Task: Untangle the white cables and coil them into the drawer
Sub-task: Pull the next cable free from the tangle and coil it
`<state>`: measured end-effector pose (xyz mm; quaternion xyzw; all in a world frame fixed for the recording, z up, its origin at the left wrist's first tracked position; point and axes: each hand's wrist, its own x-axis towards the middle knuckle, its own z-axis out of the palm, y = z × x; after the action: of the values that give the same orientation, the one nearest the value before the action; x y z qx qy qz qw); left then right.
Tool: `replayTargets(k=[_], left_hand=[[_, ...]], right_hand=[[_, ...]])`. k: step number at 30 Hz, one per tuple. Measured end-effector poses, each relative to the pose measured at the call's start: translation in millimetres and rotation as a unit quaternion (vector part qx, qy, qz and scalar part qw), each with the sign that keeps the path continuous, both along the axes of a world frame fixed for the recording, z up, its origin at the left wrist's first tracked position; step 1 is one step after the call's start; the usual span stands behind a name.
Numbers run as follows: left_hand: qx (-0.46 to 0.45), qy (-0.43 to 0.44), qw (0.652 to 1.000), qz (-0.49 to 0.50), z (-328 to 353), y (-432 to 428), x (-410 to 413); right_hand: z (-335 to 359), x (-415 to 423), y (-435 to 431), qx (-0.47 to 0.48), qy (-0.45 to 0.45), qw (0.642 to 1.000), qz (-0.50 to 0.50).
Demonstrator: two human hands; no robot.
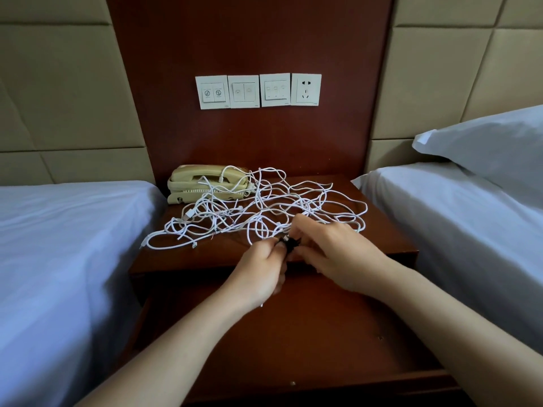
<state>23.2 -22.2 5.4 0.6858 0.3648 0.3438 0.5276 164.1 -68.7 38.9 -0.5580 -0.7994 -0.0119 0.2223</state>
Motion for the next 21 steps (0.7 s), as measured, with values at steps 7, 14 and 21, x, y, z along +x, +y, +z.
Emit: replayTargets(k=[7,14,21], left_hand=[[0.029,0.036,0.999,-0.004,0.6,-0.7,-4.4],[-0.022,0.034,0.999,-0.032,0.6,4.4,-9.6],[-0.103,-0.012,0.993,-0.053,8.6,1.9,-9.6]], right_hand=[[-1.8,-1.9,2.0,0.018,-0.007,1.0,-0.011],[-3.3,0.4,7.6,0.028,-0.079,0.996,0.026],[-8.8,7.9,9.5,0.003,0.12,0.992,0.041]])
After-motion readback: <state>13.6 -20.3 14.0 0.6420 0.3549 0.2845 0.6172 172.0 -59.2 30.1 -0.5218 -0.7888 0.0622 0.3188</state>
